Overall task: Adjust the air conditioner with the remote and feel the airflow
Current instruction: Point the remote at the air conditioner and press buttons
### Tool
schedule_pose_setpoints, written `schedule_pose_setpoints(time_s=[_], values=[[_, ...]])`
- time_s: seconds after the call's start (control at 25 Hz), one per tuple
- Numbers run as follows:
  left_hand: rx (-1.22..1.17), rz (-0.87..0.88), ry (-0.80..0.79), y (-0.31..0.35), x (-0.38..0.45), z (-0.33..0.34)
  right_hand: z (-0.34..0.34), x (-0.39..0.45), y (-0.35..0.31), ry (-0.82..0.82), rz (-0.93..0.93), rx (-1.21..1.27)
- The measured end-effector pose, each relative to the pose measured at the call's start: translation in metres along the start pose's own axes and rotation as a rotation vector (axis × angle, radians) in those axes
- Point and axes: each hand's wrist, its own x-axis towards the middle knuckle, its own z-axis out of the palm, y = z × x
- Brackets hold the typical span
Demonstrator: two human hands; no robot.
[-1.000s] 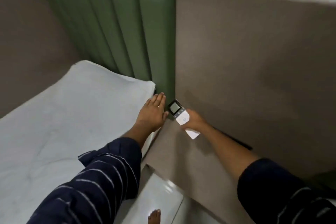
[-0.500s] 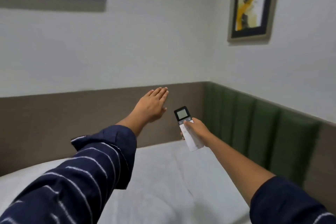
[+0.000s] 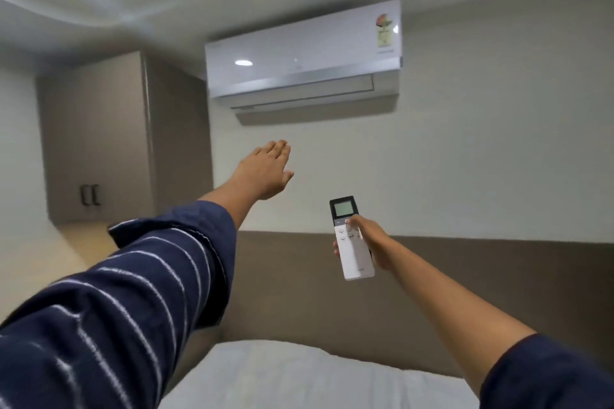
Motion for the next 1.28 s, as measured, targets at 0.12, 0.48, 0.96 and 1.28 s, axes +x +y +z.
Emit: schedule_pose_setpoints(time_s=[0.12,0.48,0.96,1.28], values=[[-0.005,-0.083,-0.007,-0.046,0.007,-0.012,0.041,0.020,-0.021,-0.038,-0.054,0.016],[-0.046,-0.059,0.051,-0.040,0.034,-0.042,0.043,0.024,-0.088,-0.008,-0.096,0.188],[-0.078,-0.101,0.072,-0.029,0.023,-0.065,0.044,-0.021,-0.147,0.011,-0.093,0.082],[-0.076,-0.120,0.060,-0.021,0.016,-0.085,0.035,-0.044,-0.156,-0.013,-0.105,0.067]])
